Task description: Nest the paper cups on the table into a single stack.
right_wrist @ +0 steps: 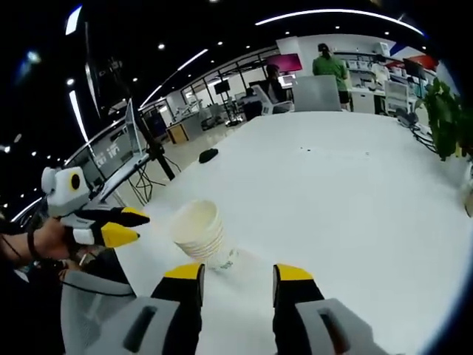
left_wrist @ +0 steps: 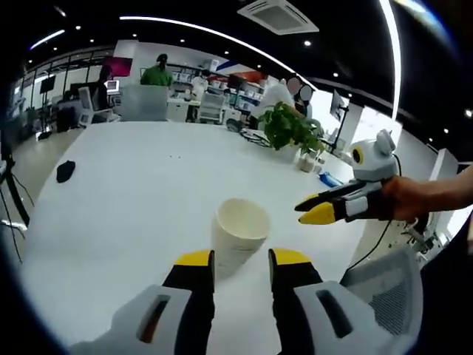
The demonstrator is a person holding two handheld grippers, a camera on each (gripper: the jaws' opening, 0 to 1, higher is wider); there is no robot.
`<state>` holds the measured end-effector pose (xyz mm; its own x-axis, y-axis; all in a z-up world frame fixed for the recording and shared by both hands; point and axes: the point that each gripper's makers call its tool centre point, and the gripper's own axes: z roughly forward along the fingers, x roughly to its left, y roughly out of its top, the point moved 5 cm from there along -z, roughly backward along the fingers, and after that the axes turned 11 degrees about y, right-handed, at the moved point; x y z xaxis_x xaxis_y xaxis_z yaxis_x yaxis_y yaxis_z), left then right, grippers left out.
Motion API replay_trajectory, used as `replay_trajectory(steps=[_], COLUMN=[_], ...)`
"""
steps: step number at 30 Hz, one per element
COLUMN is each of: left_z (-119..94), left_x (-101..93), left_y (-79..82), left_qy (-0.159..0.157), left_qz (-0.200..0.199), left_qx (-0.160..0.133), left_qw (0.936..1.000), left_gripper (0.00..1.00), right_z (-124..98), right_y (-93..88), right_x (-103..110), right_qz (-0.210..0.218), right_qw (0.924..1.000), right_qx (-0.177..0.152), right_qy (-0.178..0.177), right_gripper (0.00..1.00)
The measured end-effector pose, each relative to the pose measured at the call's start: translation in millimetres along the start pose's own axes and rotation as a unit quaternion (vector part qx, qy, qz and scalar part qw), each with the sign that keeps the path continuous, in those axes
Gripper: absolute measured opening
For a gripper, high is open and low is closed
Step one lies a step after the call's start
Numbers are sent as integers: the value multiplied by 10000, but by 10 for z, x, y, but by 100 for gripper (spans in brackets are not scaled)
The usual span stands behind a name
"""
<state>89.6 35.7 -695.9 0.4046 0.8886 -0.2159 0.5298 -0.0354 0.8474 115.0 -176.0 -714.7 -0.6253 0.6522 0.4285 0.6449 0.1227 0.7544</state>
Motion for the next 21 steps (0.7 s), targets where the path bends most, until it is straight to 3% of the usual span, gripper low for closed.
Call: replay_trajectory(steps=[9, 21], left_z=[-110, -249], left_x=[95, 144], left_y=[-232, -328], left_qy=[283, 519], left_qz=[-410, -628], left_qx=[30, -84], left_qw=[9988, 9966], left_gripper=[34, 40], right_z=[-67, -228], right_y=[-137, -366], right_x=[33, 58], right_qz=[35, 165], right_qw=[10000, 9999], right_qx=[-16, -39], right_qy=[53, 21], right_gripper=[47, 53])
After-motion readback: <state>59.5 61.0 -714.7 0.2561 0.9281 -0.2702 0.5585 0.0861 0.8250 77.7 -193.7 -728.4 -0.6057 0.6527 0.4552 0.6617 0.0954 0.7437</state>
